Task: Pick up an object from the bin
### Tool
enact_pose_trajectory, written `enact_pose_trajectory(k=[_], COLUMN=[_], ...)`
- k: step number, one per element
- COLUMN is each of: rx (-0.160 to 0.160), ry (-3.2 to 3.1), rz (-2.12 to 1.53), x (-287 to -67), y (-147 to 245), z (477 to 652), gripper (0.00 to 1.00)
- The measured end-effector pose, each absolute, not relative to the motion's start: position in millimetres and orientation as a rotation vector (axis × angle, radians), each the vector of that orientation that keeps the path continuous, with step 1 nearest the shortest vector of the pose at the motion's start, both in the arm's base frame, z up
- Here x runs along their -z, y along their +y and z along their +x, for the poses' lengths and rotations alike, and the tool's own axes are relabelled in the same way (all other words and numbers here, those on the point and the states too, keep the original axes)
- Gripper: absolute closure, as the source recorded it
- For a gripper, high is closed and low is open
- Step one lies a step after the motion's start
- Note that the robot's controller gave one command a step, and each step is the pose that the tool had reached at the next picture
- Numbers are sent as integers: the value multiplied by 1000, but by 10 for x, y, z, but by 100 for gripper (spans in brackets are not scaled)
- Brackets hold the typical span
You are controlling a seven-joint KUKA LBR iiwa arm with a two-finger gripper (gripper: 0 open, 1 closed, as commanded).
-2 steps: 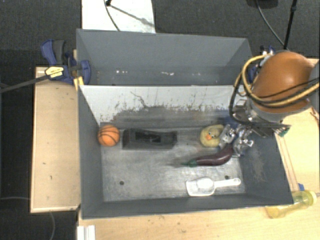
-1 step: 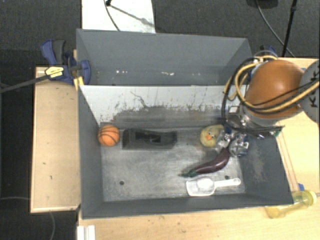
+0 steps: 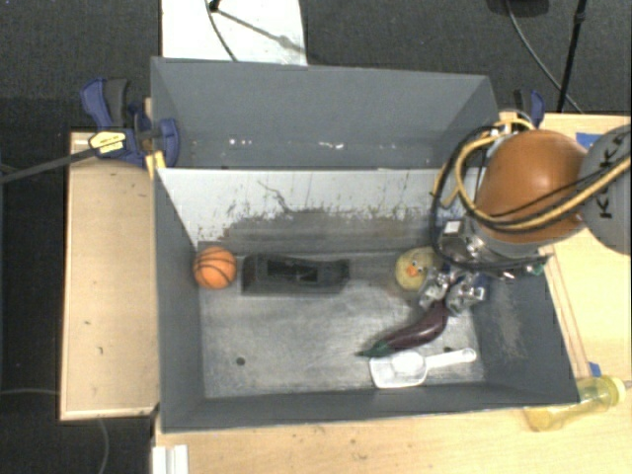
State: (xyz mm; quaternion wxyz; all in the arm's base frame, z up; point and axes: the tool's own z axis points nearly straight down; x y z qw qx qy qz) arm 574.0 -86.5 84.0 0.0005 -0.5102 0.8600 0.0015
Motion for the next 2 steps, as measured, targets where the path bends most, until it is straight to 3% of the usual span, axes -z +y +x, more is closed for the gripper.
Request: enact_pose_trajectory(k=[1,2], rx=[-3,-1], ry=[2804,2702], rz=[-1414,-1599], x=[-766,-1328], y=[-857,-865], z=[5773,5707], gripper=[100,100])
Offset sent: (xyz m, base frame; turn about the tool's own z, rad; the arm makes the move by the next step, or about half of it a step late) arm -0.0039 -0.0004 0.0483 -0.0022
